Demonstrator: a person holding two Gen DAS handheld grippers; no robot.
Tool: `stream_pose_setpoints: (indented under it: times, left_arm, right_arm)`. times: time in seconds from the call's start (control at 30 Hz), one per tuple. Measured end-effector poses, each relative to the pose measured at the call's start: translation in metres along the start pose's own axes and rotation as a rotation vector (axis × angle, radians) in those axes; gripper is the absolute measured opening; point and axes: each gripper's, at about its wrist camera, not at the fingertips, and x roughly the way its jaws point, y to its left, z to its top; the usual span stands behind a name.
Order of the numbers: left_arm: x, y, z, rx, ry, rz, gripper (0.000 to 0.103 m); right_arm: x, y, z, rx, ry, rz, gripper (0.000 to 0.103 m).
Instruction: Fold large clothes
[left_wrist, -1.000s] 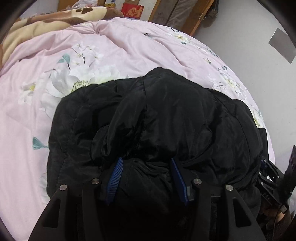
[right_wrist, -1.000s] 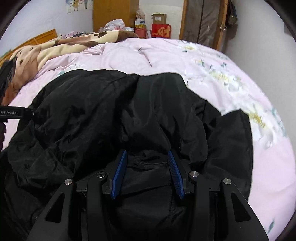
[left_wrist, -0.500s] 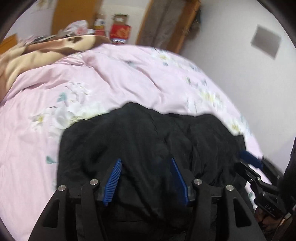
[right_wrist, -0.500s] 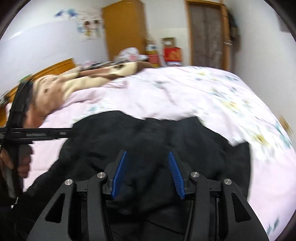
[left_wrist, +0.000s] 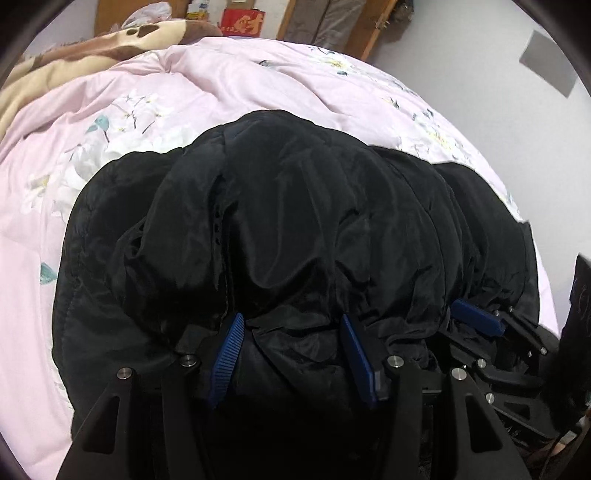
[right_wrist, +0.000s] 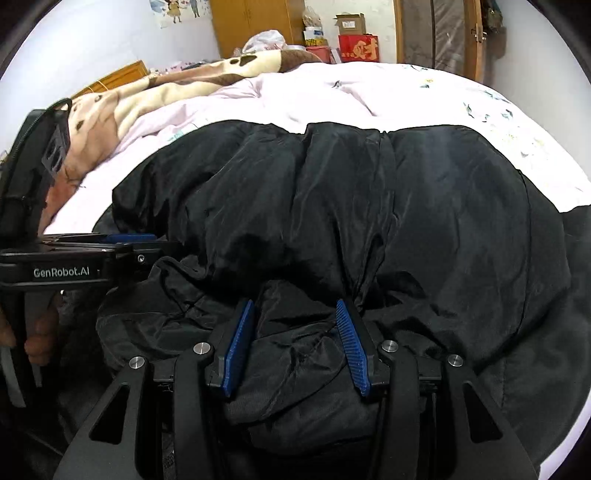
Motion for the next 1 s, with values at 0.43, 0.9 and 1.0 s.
stream_pose_setpoints:
  times: [0.43,0.9,1.0]
  left_arm:
    - [-0.137,0.015,-0.041,-0.055,-0.072,-0.046,0.065]
    - [-0.222,0.049,-0.175,-0.032,-0.068,0.006,0.069]
    - [-0.227,0.053,-0.197,-0.021,-0.062,0.043,0.069]
  right_arm:
    - [-0.135,0.017,-0.01,0.078,-0.163,-0.005,0.048]
    - [-0.265,0.024,-0.115,0.152,-0.232,-0.125,0.055]
    - [-0.277,0.021,-0.14,0.194,-0.228,-0.155,0.055]
